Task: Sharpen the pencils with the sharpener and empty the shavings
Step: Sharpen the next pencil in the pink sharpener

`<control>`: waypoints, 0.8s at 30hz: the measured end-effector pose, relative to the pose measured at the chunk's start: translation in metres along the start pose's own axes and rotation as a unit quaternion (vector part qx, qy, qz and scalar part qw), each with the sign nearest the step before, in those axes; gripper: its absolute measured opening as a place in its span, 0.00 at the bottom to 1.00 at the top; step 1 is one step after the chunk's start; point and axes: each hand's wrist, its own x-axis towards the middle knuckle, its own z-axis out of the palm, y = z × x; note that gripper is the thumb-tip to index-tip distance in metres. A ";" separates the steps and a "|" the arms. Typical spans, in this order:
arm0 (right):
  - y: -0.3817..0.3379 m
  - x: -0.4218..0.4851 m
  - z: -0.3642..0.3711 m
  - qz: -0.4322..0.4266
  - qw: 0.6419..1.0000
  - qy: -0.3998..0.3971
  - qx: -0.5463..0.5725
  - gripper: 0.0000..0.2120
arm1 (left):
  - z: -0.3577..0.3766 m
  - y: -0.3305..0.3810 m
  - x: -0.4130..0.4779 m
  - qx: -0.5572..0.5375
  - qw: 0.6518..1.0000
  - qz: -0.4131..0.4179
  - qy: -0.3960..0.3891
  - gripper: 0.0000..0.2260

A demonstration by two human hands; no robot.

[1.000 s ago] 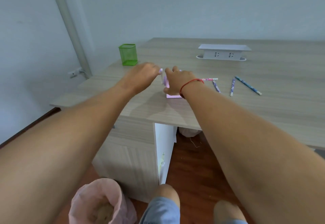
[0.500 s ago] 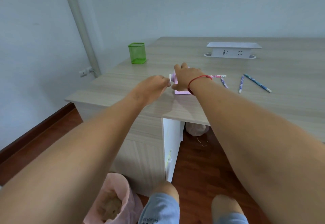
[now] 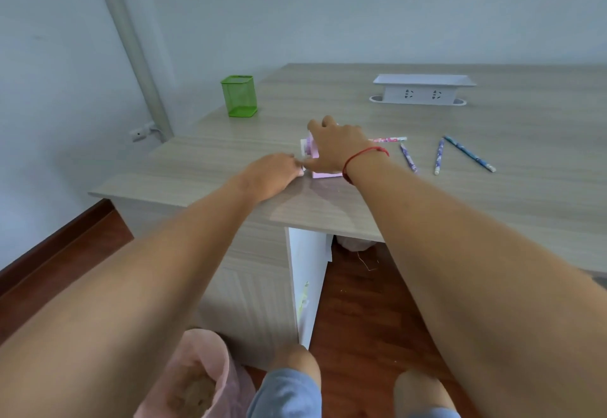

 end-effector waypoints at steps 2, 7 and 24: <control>0.000 0.002 0.003 -0.007 1.000 0.016 -0.004 0.29 | -0.003 -0.007 0.010 -0.012 1.000 -0.008 -0.011 0.14; 0.001 0.005 0.003 0.000 1.000 0.012 -0.005 0.23 | -0.032 -0.027 0.034 0.014 1.000 -0.021 0.006 0.09; 0.000 0.009 0.000 0.026 0.999 -0.029 -0.011 0.29 | -0.067 -0.021 0.006 0.035 0.987 0.050 0.151 0.10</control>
